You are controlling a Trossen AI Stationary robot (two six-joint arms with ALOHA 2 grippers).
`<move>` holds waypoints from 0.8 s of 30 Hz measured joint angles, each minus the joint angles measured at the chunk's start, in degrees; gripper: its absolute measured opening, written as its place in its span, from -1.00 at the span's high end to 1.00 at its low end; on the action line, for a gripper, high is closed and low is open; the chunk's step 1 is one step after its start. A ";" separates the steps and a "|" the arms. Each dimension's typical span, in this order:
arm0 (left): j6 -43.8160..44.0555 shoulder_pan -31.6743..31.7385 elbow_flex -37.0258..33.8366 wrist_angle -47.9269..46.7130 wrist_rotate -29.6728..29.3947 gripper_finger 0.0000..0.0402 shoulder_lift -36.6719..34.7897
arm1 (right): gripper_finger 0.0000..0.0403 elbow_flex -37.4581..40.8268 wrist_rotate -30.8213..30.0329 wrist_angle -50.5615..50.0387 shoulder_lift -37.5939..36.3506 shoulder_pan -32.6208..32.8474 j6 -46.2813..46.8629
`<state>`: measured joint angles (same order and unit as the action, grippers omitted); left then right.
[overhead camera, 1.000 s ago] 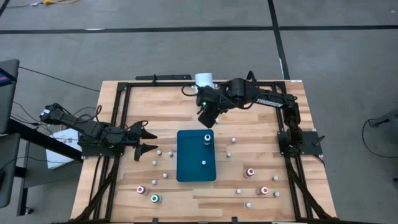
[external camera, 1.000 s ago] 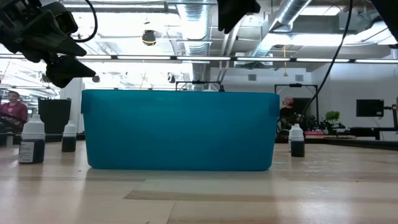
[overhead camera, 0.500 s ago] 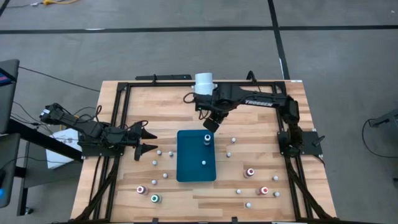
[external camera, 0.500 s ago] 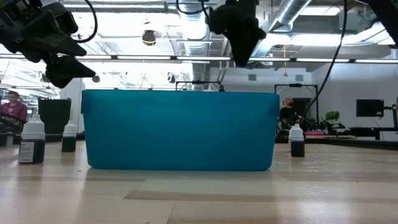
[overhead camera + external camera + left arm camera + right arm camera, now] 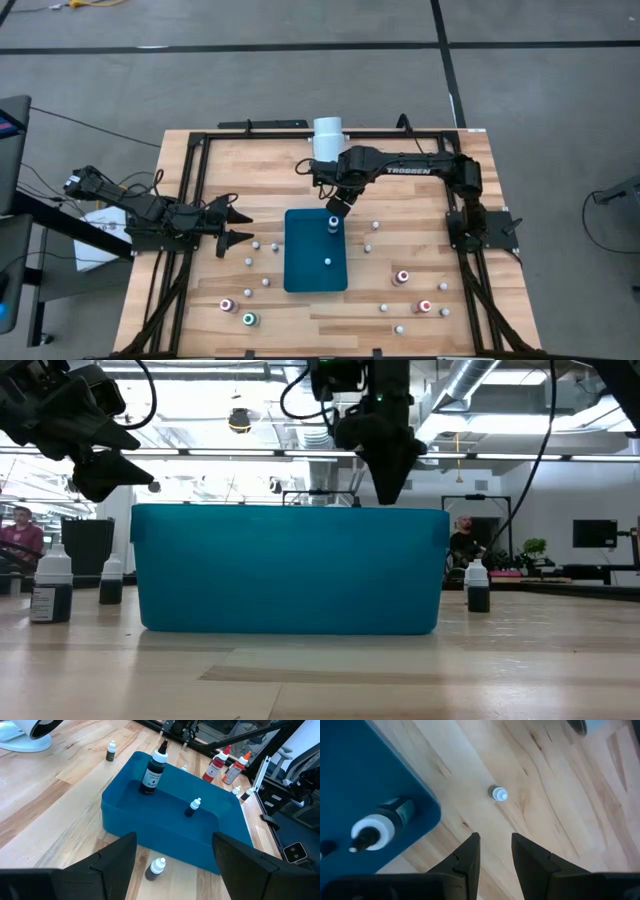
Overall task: Pick & Place food coloring
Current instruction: Put the small green food coloring bottle into the blue bin
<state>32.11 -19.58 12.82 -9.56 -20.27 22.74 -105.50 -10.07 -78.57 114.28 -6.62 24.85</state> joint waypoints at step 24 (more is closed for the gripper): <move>2.17 -0.02 0.00 0.06 0.00 -0.26 0.00 | 0.49 28.26 8.58 25.38 -16.37 -6.97 1.37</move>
<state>34.28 -19.59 12.82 -9.50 -20.27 22.74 -77.25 -1.48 -53.19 97.91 -13.58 26.22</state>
